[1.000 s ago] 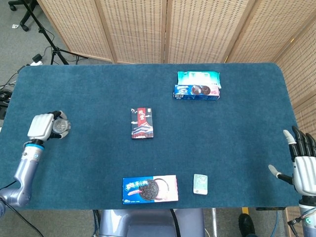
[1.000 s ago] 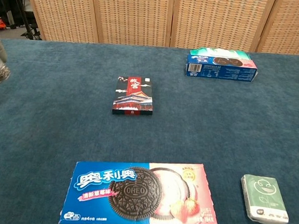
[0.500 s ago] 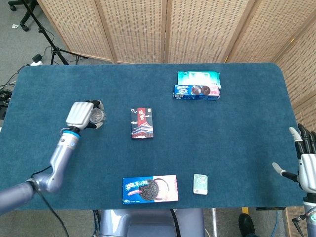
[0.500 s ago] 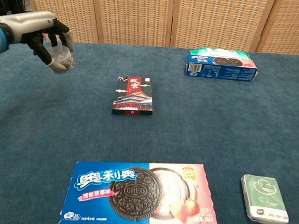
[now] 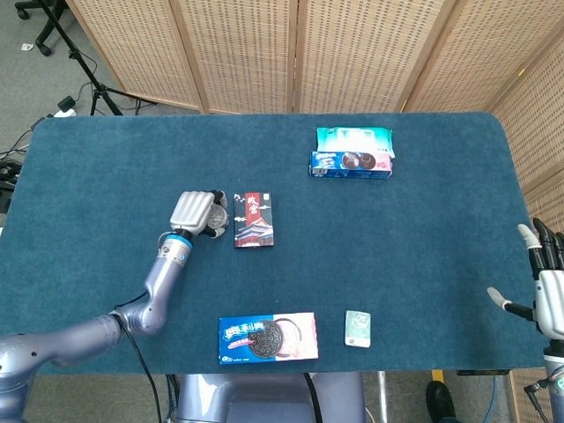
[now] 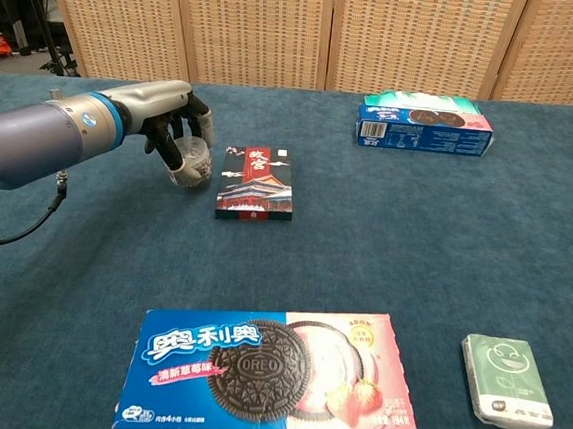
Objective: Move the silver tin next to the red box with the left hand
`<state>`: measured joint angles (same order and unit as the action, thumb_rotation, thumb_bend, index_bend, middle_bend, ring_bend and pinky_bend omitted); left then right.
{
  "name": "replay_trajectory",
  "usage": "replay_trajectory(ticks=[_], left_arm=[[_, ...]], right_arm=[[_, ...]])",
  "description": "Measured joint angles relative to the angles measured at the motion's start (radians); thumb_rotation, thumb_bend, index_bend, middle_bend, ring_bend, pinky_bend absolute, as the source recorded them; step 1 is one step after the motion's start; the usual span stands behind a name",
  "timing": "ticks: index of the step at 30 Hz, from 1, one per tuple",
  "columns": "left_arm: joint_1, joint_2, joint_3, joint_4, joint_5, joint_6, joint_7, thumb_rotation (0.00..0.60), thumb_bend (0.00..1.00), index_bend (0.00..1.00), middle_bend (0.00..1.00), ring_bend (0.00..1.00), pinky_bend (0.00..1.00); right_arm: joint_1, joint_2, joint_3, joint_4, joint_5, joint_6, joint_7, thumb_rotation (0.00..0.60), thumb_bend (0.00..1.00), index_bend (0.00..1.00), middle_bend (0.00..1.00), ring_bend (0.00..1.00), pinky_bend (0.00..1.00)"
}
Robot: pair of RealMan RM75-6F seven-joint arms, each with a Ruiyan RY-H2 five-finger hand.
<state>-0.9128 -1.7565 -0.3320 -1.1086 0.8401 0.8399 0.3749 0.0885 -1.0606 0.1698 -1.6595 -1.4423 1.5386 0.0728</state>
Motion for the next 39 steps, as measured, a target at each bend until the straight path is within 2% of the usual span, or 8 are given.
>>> replay_trajectory(ticks=[4, 5, 8, 11, 18, 24, 30, 39], left_arm=[[-0.01, -0.024, 0.004, 0.03, -0.002, 0.008, 0.002, 0.6, 0.29, 0.68, 0.58, 0.54, 0.67], [-0.011, -0.026, 0.005, 0.034, -0.002, 0.013, 0.003, 0.6, 0.26, 0.62, 0.52, 0.48, 0.63], [-0.009, -0.025, 0.01, 0.032, -0.01, 0.012, 0.009, 0.6, 0.15, 0.2, 0.11, 0.1, 0.2], [-0.004, -0.006, 0.015, 0.005, -0.025, -0.014, 0.012, 0.6, 0.05, 0.0, 0.0, 0.0, 0.0], [0.021, 0.077, 0.018, -0.1, -0.029, -0.027, -0.016, 0.6, 0.01, 0.0, 0.0, 0.0, 0.0], [0.069, 0.163, 0.009, -0.216, 0.076, 0.056, -0.097, 0.6, 0.01, 0.0, 0.0, 0.0, 0.0], [0.17, 0.302, 0.038, -0.387, 0.225, 0.228, -0.127, 0.6, 0.02, 0.0, 0.0, 0.0, 0.0], [0.444, 0.437, 0.182, -0.508, 0.37, 0.562, -0.116, 0.6, 0.0, 0.0, 0.0, 0.0, 0.0]], right_arm=[[-0.002, 0.004, 0.001, -0.001, 0.003, 0.002, 0.007, 0.6, 0.0, 0.0, 0.0, 0.0, 0.0], [-0.003, 0.005, 0.001, -0.001, 0.003, 0.003, 0.009, 0.6, 0.0, 0.0, 0.0, 0.0, 0.0], [-0.004, 0.006, 0.001, -0.003, 0.001, 0.005, 0.011, 0.6, 0.0, 0.0, 0.0, 0.0, 0.0], [-0.005, 0.006, 0.001, -0.004, 0.0, 0.009, 0.009, 0.6, 0.0, 0.0, 0.0, 0.0, 0.0], [-0.01, 0.007, -0.003, -0.01, -0.011, 0.023, 0.007, 0.6, 0.0, 0.0, 0.0, 0.0, 0.0], [-0.012, 0.007, -0.003, -0.012, -0.014, 0.027, 0.004, 0.6, 0.0, 0.0, 0.0, 0.0, 0.0], [-0.014, 0.005, -0.005, -0.014, -0.022, 0.036, -0.005, 0.6, 0.0, 0.0, 0.0, 0.0, 0.0], [-0.019, -0.003, -0.017, -0.019, -0.047, 0.052, -0.038, 0.6, 0.0, 0.0, 0.0, 0.0, 0.0]])
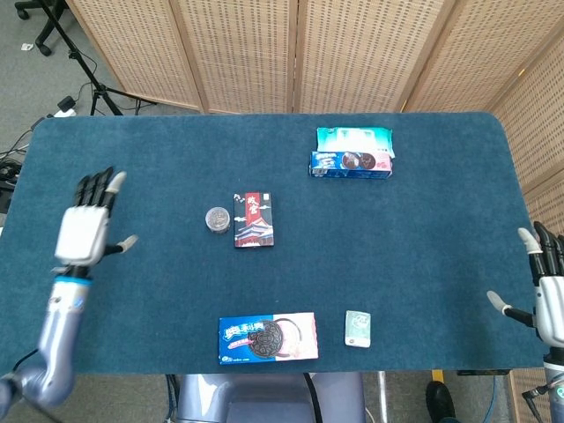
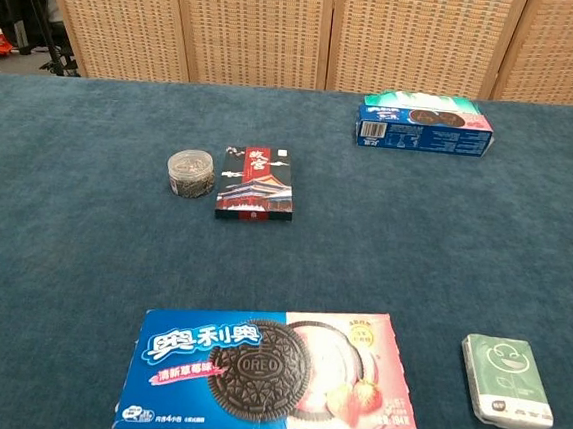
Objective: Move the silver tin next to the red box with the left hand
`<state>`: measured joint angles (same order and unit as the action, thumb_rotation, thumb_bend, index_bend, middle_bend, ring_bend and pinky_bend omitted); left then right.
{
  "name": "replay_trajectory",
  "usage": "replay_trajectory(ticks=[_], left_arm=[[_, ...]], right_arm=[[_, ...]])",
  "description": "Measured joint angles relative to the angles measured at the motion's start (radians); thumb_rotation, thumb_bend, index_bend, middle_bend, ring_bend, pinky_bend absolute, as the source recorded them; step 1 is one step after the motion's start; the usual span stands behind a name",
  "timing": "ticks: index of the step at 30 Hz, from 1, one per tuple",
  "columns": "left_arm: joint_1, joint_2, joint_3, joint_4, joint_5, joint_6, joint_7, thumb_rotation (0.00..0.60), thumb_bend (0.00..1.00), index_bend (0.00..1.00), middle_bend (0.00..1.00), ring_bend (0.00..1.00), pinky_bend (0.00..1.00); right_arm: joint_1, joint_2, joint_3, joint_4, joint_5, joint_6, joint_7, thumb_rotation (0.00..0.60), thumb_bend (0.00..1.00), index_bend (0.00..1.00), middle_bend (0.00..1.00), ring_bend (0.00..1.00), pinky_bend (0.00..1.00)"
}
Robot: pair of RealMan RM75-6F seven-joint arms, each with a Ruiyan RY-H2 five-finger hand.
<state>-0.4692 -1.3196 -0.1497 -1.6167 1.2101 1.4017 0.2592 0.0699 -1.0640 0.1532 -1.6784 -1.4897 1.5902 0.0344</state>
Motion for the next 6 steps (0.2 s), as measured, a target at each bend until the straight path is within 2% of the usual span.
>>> replay_trajectory(ticks=[4, 6], left_arm=[[0.124, 0.026, 0.073, 0.034, 0.037, 0.063, -0.108, 0.6, 0.0, 0.0, 0.0, 0.0, 0.0], [0.163, 0.03, 0.088, 0.06, 0.045, 0.088, -0.161, 0.6, 0.0, 0.0, 0.0, 0.0, 0.0]], right_arm=[[-0.001, 0.004, -0.01, -0.005, -0.014, -0.001, -0.014, 0.6, 0.0, 0.0, 0.0, 0.0, 0.0], [-0.002, 0.003, -0.014, -0.005, -0.021, -0.001, -0.026, 0.6, 0.0, 0.0, 0.0, 0.0, 0.0]])
